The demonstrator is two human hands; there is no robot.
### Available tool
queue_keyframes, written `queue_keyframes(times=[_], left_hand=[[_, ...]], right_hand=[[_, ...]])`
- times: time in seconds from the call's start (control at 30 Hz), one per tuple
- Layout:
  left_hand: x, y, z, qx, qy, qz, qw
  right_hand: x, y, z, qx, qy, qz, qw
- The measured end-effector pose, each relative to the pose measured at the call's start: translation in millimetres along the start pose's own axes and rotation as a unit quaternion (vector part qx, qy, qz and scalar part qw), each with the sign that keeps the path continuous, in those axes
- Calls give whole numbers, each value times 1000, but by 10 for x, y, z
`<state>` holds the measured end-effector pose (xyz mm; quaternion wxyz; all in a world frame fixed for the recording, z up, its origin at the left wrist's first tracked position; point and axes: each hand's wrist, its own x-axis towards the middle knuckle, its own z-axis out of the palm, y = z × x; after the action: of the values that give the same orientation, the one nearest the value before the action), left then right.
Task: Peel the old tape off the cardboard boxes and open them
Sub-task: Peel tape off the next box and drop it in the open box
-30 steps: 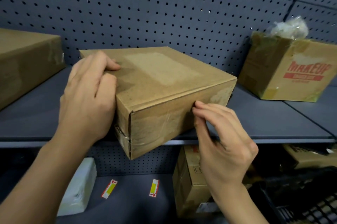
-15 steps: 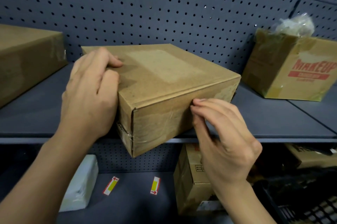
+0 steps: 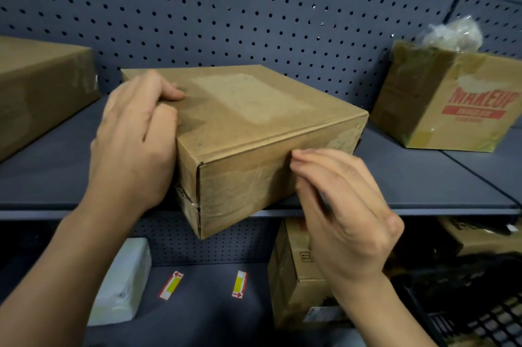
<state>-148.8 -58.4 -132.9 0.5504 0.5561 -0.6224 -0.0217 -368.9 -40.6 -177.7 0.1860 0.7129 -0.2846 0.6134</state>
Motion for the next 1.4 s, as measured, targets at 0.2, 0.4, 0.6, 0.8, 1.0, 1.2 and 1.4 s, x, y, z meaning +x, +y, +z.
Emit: queue_keyframes(times=[0.2,0.4,0.6,0.8,1.0,1.2,1.4], left_hand=[[15,-23,7,2,2,-2,1000],[22,-34,14,-25,0,-11,1000],[16,-27,10,-16,-8,-15,1000],[15,-13,-11,-9,-7,-15,1000],[8,-6,-12,-11,-9,-20,1000],[12,-22,-11,-8,-9,-11,1000],[28,-68,25,-18,-2,-22,1000]], right_hand=[[29,15,13,-7,-5,-19,1000],[6,18,24,-23,-10,-24,999],[64,1,7,-25,-24,-3,999],[153,16,-11,-20,-47,-6,999],[100,64,-60,-5,-62,-22,998],[128,79,-68,-16,-51,-49,997],[163,163,-97,-38,-68,-79,994]])
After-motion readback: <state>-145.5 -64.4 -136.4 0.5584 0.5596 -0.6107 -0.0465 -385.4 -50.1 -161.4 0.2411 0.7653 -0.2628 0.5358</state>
